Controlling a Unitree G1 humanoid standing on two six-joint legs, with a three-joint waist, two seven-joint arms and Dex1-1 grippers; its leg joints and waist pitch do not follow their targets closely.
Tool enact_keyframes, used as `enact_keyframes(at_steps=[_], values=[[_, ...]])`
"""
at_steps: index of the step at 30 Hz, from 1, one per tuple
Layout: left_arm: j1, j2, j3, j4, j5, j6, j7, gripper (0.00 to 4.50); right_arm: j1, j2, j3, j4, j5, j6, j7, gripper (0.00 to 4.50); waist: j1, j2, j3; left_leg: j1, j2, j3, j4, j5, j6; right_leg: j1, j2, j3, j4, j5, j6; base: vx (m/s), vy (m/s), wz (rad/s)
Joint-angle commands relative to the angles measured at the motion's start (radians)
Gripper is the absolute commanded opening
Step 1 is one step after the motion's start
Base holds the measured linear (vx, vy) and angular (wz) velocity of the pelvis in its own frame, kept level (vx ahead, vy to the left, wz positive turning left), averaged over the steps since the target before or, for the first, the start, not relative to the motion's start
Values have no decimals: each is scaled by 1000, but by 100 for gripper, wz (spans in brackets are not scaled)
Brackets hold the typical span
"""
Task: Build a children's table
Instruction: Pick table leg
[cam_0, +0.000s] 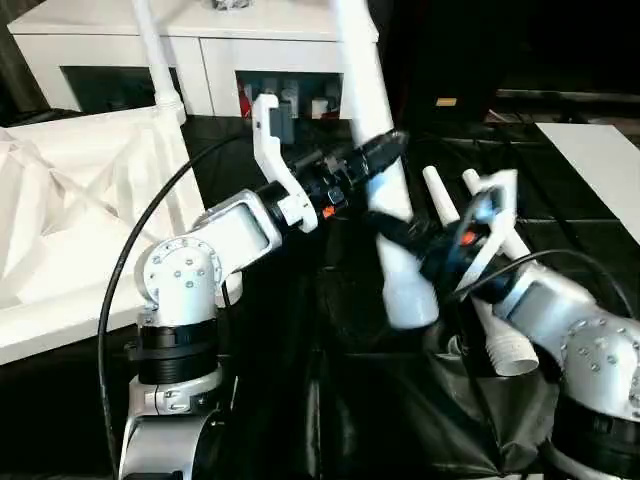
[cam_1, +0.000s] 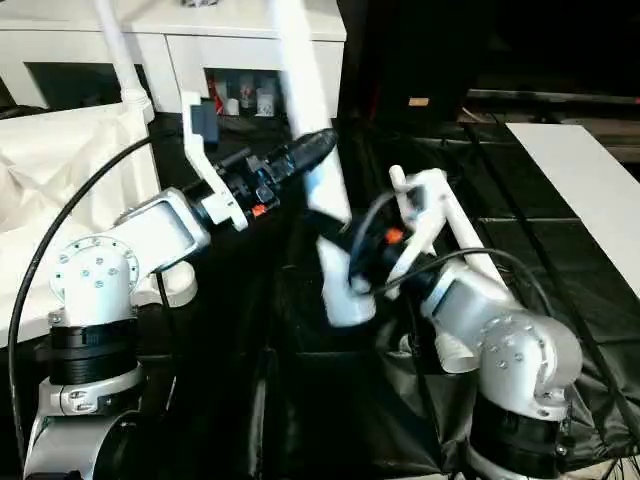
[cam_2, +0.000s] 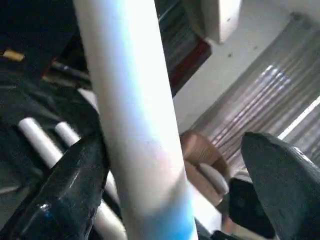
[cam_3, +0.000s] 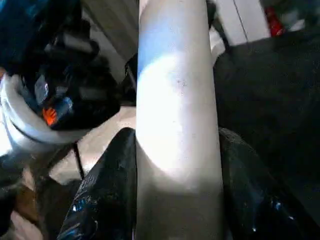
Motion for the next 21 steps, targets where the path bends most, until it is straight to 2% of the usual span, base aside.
enact_keyframes(at_steps=[1, 3, 4, 5, 9, 11, 14, 17, 19, 21], values=[[-7, 8, -13, 17, 32, 0, 30, 450, -4, -25, 33, -43, -42, -48, -3, 182, 3, -3, -70, 40, 65, -33, -83, -254, -66, 19, -60, 30, -96, -207, -111, 0, 0, 0], [-15, 3, 1, 37, 41, -7, 63, 450, 3, -61, 95, -54, -97, -100, -2, 182, 3, -2, -71, 40, 66, -34, -83, -242, -68, 20, -59, 30, -95, -182, -110, 0, 0, 0], [-20, 2, 7, 47, 47, -16, 76, 420, 4, -65, 117, -58, -119, -120, -11, 182, 2, 0, -71, 41, 67, -34, -83, -240, -68, 20, -58, 29, -93, -158, -113, 0, 0, 0], [-20, 1, 8, 48, 47, -17, 78, 420, 3, -66, 120, -58, -122, -123, -13, 182, 1, -1, -73, 40, 66, -34, -83, -231, -62, 22, -58, 28, -93, -135, -119, 0, 0, 0], [-31, 2, 29, 71, 76, -40, 135, 400, -9, -82, 207, -46, -252, -258, -81, 182, 1, 0, -74, 41, 66, -32, -80, -215, -53, 20, -57, 28, -90, -85, -148, 0, 0, 0], [-31, 4, 29, 73, 82, -43, 139, 374, -9, -88, 222, -43, -268, -271, -82, 182, 0, 0, -72, 40, 65, -32, -80, -216, -49, 23, -57, 28, -89, -78, -153, 0, 0, 0], [-30, -3, 32, 72, 73, -46, 146, 355, 4, -117, 277, -35, -315, -316, -74, 182, 0, 1, -72, 40, 66, -32, -79, -216, -36, 26, -57, 27, -88, -62, -163, 0, 0, 0], [-28, -6, 30, 69, 69, -45, 150, 327, 8, -122, 289, -29, -334, -333, -79, 182, -2, 0, -70, 38, 65, -30, -77, -219, -25, 26, -58, 29, -88, -56, -171, 0, 0, 0], [-28, -9, 28, 67, 67, -46, 149, 295, 9, -133, 310, -21, -362, -359, -83, 182, -2, 0, -70, 38, 66, -31, -77, -220, -18, 27, -58, 28, -89, -64, -177, 0, 0, 0], [-30, -14, 29, 67, 63, -50, 147, 284, 10, -141, 335, -11, -392, -393, -89, 182, -2, -1, -69, 38, 66, -31, -77, -224, -14, 27, -58, 28, -89, -66, -180, 0, 0, 0]])
